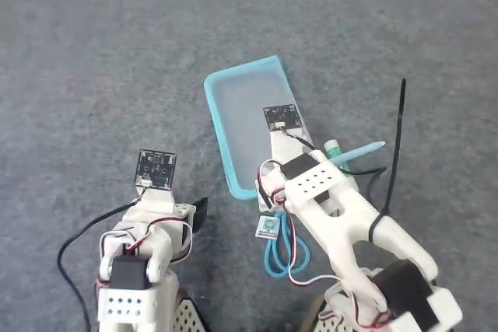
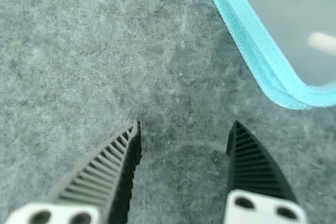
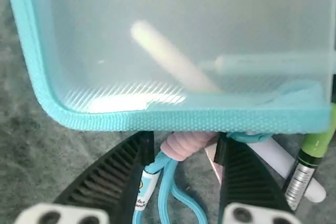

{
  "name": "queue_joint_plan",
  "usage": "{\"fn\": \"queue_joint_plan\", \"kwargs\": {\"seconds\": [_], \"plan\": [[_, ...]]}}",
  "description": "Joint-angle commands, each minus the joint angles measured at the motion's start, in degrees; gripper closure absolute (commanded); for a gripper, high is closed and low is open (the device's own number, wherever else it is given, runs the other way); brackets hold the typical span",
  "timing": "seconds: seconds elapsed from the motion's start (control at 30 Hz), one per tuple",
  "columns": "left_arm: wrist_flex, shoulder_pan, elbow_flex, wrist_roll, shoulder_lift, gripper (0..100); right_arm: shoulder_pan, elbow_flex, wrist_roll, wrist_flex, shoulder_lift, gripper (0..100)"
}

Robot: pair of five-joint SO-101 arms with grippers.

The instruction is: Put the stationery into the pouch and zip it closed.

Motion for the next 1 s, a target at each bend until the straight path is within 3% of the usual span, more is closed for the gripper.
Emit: {"fn": "queue_joint_plan", "kwargs": {"seconds": [0.0,0.17,0.37,0.5,0.6,0.87,0.97], "plan": [[0.18,-0.35,-0.48,-0.09,-1.14,75,1.36,-0.62,2.64,-0.66,4.79,85.7],[0.18,-0.35,-0.48,-0.09,-1.14,75,3.82,-4.48,3.25,-0.4,10.42,89.7],[0.18,-0.35,-0.48,-0.09,-1.14,75,12.0,-9.14,3.87,2.68,10.68,90.2],[0.18,-0.35,-0.48,-0.09,-1.14,75,13.76,-12.22,16.7,3.47,10.59,98.8],[0.18,-0.35,-0.48,-0.09,-1.14,75,12.88,-12.92,28.04,3.47,9.89,99.0],[0.18,-0.35,-0.48,-0.09,-1.14,75,12.62,-10.73,29.71,9.71,-8.22,99.2],[0.18,-0.35,-0.48,-0.09,-1.14,75,12.26,-5.71,34.37,9.36,-18.24,99.2]]}}
